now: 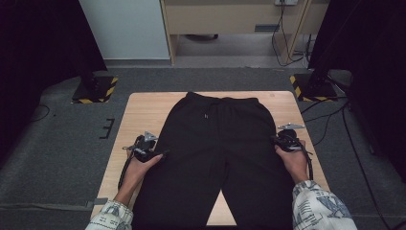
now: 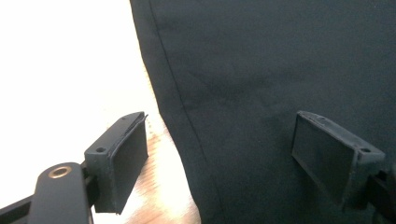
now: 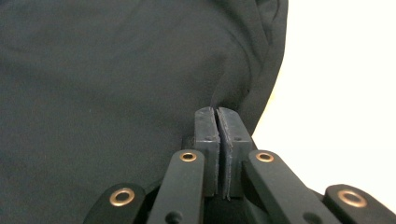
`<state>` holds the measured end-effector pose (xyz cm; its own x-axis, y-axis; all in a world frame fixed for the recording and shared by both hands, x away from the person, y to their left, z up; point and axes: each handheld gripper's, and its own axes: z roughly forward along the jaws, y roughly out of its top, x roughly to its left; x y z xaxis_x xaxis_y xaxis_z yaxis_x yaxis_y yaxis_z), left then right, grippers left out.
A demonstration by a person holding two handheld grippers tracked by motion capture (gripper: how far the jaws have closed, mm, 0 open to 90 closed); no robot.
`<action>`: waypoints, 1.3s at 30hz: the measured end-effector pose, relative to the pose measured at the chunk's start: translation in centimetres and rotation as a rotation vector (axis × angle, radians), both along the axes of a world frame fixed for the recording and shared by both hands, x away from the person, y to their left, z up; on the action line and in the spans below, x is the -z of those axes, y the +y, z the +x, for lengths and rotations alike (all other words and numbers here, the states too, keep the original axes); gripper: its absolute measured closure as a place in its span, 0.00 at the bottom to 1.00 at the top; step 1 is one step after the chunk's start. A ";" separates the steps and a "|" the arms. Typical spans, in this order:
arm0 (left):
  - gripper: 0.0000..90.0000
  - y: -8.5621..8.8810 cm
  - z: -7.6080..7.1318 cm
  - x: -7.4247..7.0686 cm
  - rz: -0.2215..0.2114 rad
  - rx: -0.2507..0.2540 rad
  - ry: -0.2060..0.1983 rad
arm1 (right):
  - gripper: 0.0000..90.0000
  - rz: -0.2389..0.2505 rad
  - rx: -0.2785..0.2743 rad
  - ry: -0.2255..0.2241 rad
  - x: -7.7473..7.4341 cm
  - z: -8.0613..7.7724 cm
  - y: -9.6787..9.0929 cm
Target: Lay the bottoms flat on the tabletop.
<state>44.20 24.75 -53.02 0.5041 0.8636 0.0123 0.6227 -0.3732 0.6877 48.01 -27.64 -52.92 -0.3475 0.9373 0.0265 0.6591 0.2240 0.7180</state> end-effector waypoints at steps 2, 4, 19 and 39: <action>0.19 -0.3 -0.1 0.0 -0.004 0.016 0.002 | 0.95 0.010 0.011 0.008 0.0 0.2 -0.2; 0.19 -0.5 -0.1 0.0 -0.001 0.027 0.001 | 0.88 -0.008 0.023 0.005 -0.3 0.3 -0.2; 0.18 -0.5 -0.1 0.3 -0.022 0.035 -0.014 | 0.96 0.041 0.088 0.025 0.0 3.3 -1.4; 0.09 -0.5 -0.4 0.3 -0.007 0.015 -0.010 | 0.35 0.078 0.159 -0.030 -1.1 0.9 -3.6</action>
<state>43.78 24.28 -53.29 0.5171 0.8558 0.0114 0.6098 -0.3777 0.6968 48.88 -31.22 -51.84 -0.1965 0.9760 0.0934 0.6595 0.0611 0.7492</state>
